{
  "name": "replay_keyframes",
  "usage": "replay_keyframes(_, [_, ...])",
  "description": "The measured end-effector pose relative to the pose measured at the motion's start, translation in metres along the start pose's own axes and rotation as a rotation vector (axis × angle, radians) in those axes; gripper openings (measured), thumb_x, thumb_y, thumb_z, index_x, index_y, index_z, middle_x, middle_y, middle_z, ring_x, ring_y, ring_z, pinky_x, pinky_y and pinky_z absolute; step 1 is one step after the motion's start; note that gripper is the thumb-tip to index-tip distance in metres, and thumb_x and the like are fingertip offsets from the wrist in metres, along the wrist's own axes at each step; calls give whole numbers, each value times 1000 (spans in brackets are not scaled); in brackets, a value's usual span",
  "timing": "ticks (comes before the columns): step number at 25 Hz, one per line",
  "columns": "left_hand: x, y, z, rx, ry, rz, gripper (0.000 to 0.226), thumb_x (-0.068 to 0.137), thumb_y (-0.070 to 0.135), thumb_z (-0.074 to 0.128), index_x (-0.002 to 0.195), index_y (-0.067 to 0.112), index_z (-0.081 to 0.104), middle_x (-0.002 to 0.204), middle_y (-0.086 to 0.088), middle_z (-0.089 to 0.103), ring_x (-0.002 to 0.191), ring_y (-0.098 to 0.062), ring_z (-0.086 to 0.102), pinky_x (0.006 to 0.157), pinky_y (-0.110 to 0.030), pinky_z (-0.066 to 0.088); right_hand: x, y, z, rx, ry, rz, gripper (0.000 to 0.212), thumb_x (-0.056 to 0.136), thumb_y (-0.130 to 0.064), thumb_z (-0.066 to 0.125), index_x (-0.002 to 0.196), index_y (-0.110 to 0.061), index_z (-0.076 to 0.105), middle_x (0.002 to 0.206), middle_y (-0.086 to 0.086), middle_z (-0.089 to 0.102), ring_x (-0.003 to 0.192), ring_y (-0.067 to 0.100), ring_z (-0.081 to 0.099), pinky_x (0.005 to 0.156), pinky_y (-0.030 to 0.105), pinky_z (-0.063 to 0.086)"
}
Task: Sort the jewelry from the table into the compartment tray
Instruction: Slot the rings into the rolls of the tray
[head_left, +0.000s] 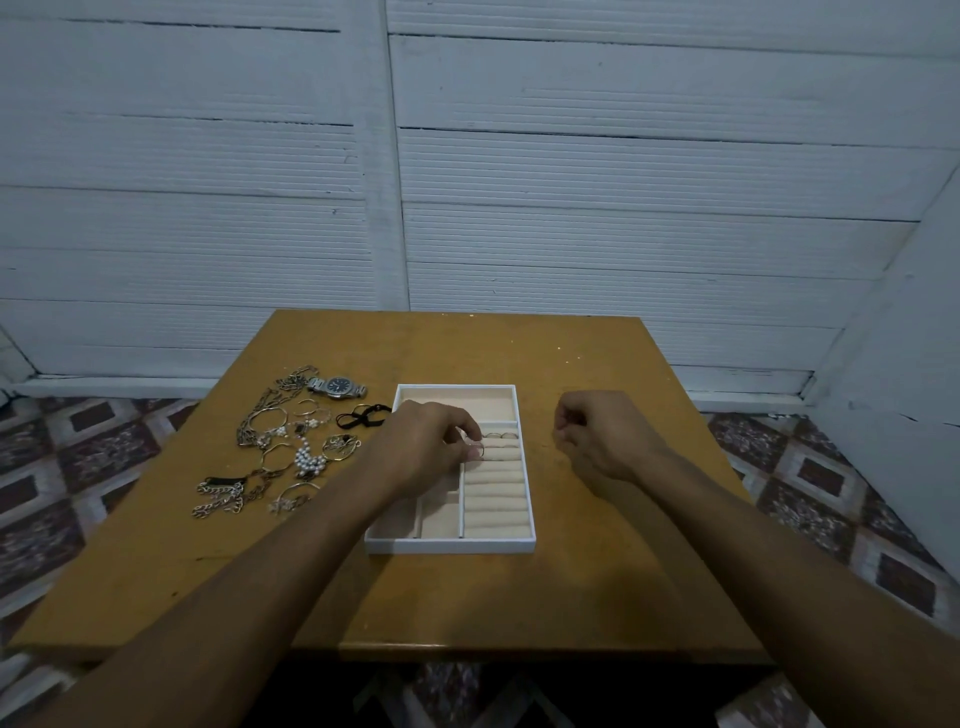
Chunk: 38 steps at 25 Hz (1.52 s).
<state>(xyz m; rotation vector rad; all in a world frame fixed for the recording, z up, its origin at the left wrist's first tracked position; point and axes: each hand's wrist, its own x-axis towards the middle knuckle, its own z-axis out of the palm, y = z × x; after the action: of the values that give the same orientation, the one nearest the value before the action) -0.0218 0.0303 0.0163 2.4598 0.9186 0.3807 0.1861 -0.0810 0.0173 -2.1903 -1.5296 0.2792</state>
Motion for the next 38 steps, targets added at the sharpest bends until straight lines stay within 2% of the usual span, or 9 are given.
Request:
replay_keyframes(3, [-2,-3,2,3,20,-10,11,83,34,72,94,32,71,80,13,67,67,0,59,51,-18,43,2,-17,8,-11,-25,-83,12,87,-3,59,86,-12,67,82,-3,64,72,7,53,57,12,38])
replay_keyframes(5, [-3,-6,2,6,21,-14,8,83,34,71,91,34,70,77,15,67,66,1,60,50,-17,40,1,-26,13,4,-37,-99,14,87,-4,58,86,-14,67,82,-3,64,75,12,54,56,15,38])
replay_keyframes(8, [-7,-10,3,-1,26,-8,7,84,35,70,91,34,70,71,20,64,66,4,60,55,-19,43,-1,-33,18,20,-11,-97,15,89,-7,55,91,-15,67,86,0,66,78,17,58,64,27,45])
replay_keyframes(12, [-10,-11,7,1,40,-3,7,83,37,69,90,35,70,71,20,64,66,7,58,56,-19,42,0,-36,21,32,-10,-103,14,88,-7,57,90,-16,68,87,0,66,78,15,58,64,26,44])
replay_keyframes(17, [-11,-9,10,11,54,15,10,83,38,68,91,33,71,76,17,65,71,0,59,61,-20,44,-3,-39,30,-24,-17,-104,11,85,-11,59,85,-19,67,85,0,67,77,17,58,66,32,49])
replay_keyframes(20, [-12,-8,12,23,75,15,9,83,36,68,90,31,71,83,14,70,78,-6,61,68,-28,51,-4,-39,33,-57,10,-107,11,85,-12,57,84,-19,66,85,-1,66,78,18,57,69,37,51])
replay_keyframes(23, [-12,-7,15,38,80,31,9,84,35,67,90,30,71,88,10,71,82,-9,62,72,-35,53,-6,-39,36,-89,34,-128,11,86,-14,59,86,-20,69,90,-2,64,85,17,56,74,39,50])
replay_keyframes(27, [-12,-6,15,37,109,45,9,85,35,65,90,29,71,88,11,71,82,-8,61,72,-36,54,-9,-38,39,-132,82,-153,13,88,-17,60,92,-19,73,94,-2,65,91,18,55,77,38,49])
replay_keyframes(38, [-13,-5,15,63,140,45,9,86,34,65,89,29,71,90,10,70,85,-10,61,72,-36,53,-15,-33,48,-321,186,-262,20,93,-25,51,96,-22,71,90,-1,66,89,21,51,77,35,37])
